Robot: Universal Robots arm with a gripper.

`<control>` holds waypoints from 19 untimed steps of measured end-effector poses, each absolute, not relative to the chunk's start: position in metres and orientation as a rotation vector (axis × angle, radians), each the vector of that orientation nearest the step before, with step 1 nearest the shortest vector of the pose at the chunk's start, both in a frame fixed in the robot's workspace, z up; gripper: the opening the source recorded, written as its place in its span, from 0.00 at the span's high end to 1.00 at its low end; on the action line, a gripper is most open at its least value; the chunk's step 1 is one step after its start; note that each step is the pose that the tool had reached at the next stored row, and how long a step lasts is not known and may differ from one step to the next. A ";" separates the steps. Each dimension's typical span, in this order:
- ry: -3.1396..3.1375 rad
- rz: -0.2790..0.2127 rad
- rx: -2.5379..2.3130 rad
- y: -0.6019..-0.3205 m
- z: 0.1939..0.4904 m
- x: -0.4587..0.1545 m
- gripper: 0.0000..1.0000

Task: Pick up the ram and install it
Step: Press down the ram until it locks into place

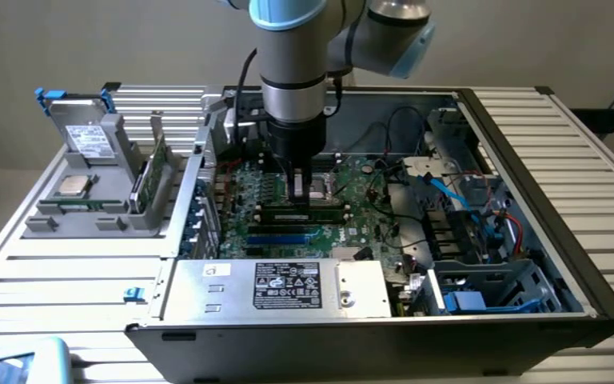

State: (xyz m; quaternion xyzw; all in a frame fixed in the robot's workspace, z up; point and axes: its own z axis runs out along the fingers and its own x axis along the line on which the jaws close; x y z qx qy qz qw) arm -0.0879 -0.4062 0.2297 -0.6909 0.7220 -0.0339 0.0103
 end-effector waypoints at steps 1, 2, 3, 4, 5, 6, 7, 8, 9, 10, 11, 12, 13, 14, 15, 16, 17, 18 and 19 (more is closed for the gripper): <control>2.254 -0.106 -2.156 -0.406 0.229 -0.088 0.89; 2.254 -0.106 -2.157 -0.406 0.228 -0.088 0.89; 2.254 -0.106 -2.157 -0.406 0.228 -0.088 0.89; 2.255 -0.106 -2.157 -0.406 0.227 -0.088 0.89; 2.255 -0.106 -2.156 -0.406 0.226 -0.088 0.89; 2.255 -0.106 -2.156 -0.406 0.225 -0.088 0.89; 2.255 -0.106 -2.156 -0.406 0.225 -0.088 0.89; 2.255 -0.106 -2.156 -0.406 0.225 -0.088 0.89; 2.254 -0.106 -2.155 -0.406 0.226 -0.088 0.89; 2.253 -0.105 -2.154 -0.406 0.228 -0.088 0.89; 2.254 -0.105 -2.154 -0.406 0.232 -0.088 0.89; 2.255 -0.106 -2.155 -0.406 0.235 -0.088 0.89; 2.255 -0.106 -2.155 -0.406 0.237 -0.087 0.89; 2.255 -0.106 -2.155 -0.406 0.239 -0.087 0.89; 2.255 -0.106 -2.155 -0.406 0.240 -0.087 0.89; 2.255 -0.106 -2.155 -0.406 0.241 -0.086 0.89; 2.256 -0.106 -2.155 -0.406 0.243 -0.085 0.89; 2.256 -0.106 -2.154 -0.406 0.244 -0.085 0.89; 2.256 -0.106 -2.154 -0.406 0.245 -0.084 0.89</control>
